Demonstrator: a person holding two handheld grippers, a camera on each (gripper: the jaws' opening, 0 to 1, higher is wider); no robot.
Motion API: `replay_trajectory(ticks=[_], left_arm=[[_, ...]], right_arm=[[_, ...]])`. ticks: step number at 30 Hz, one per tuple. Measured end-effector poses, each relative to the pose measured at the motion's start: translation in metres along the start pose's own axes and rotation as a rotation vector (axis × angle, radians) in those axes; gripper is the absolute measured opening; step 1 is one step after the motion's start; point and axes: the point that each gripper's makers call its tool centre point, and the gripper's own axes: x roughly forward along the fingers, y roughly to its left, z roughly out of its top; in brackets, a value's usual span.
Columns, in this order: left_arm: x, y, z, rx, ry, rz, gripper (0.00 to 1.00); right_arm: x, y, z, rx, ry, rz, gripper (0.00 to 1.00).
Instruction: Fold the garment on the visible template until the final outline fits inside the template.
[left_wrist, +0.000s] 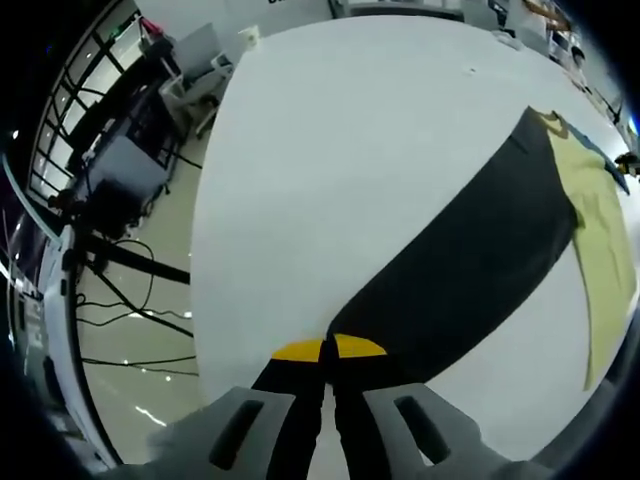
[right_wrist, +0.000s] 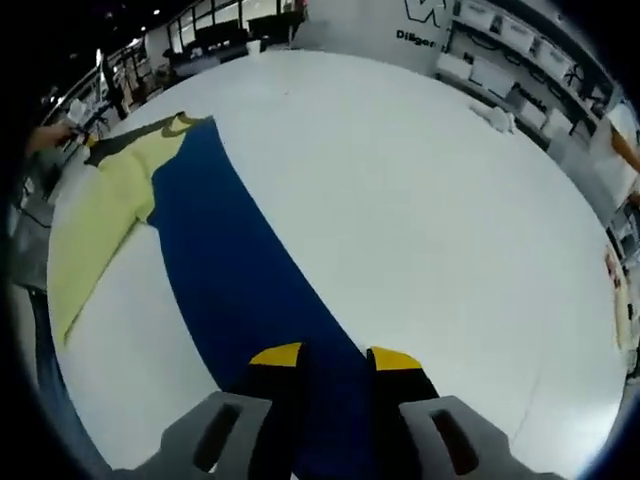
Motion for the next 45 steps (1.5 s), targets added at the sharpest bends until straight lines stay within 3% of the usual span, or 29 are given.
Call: replay_trajectory(ticks=[2, 3, 6, 17, 29, 40, 45], left_arm=[[0.000, 0.000, 0.000, -0.002, 0.000, 0.000, 0.05], [0.001, 0.000, -0.001, -0.004, 0.000, 0.000, 0.05], [0.003, -0.001, -0.001, -0.005, 0.002, 0.001, 0.05], [0.005, -0.006, 0.002, 0.006, 0.003, 0.005, 0.05], [0.015, -0.009, 0.004, 0.019, 0.015, 0.021, 0.05], [0.023, -0.012, 0.002, 0.044, 0.043, 0.021, 0.05], [0.024, -0.006, 0.011, 0.050, 0.027, 0.025, 0.05]], right_arm=[[0.000, 0.016, 0.000, -0.063, 0.010, 0.070, 0.01], [-0.001, 0.010, 0.002, -0.099, 0.008, 0.021, 0.00], [0.000, 0.008, 0.002, -0.052, 0.014, 0.023, 0.00], [0.009, -0.018, 0.018, -0.053, 0.001, -0.045, 0.00], [0.021, -0.038, 0.038, -0.061, 0.005, -0.066, 0.00], [0.016, -0.036, 0.029, -0.048, -0.001, -0.084, 0.00], [0.012, -0.038, 0.021, -0.057, 0.009, -0.080, 0.00]])
